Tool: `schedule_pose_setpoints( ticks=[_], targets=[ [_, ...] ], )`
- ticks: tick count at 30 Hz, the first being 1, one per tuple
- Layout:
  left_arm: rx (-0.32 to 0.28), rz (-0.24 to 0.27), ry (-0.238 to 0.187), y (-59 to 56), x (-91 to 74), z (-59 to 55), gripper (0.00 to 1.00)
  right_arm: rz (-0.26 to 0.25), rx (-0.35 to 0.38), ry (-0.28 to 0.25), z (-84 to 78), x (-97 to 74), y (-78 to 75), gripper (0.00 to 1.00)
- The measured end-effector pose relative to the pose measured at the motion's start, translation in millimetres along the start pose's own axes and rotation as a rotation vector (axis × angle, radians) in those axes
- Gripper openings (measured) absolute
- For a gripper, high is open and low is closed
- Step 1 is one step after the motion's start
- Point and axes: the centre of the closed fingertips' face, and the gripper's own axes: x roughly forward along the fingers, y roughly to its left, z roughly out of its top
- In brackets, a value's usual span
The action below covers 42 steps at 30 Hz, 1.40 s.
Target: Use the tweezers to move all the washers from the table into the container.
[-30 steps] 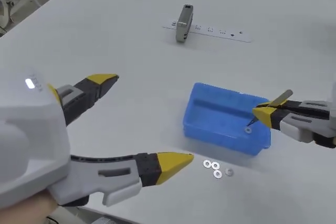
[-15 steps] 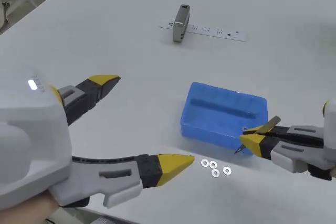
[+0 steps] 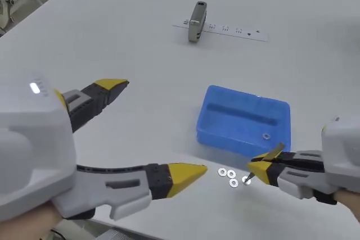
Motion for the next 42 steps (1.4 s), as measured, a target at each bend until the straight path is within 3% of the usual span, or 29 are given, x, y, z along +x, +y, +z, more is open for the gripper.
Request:
schedule_pose_setpoints(
  ticks=[11,16,22,27,33,35,42],
  targets=[
    [0.003,-0.003,0.006,-0.9,-0.7,-2.0,0.96,0.007,-0.038,0.02,-6.3,-2.0,3.8,0.03],
    [0.007,0.002,0.009,-0.4,-0.7,-1.9,0.96,0.004,-0.237,0.077,-13.0,-3.8,14.7,0.03],
    [0.012,-0.007,0.016,-3.4,0.5,-2.7,0.96,-0.001,-0.286,0.082,-10.6,0.0,17.6,0.03],
    [0.01,-0.002,0.008,-3.0,0.5,-0.4,0.96,-0.012,-0.272,0.067,-9.1,1.8,15.2,0.03],
    [0.005,-0.003,0.009,-3.3,0.3,-1.4,0.96,-0.028,-0.051,-0.013,-6.5,-1.0,4.0,0.02],
    [0.003,-0.005,0.007,-3.6,0.2,-1.3,0.96,-0.028,-0.007,-0.02,-7.5,-2.9,1.5,0.02],
    [-0.006,-0.002,0.002,-2.3,0.5,-0.7,0.96,-0.031,-0.004,-0.028,-0.1,-12.3,1.2,0.02]
  ],
)
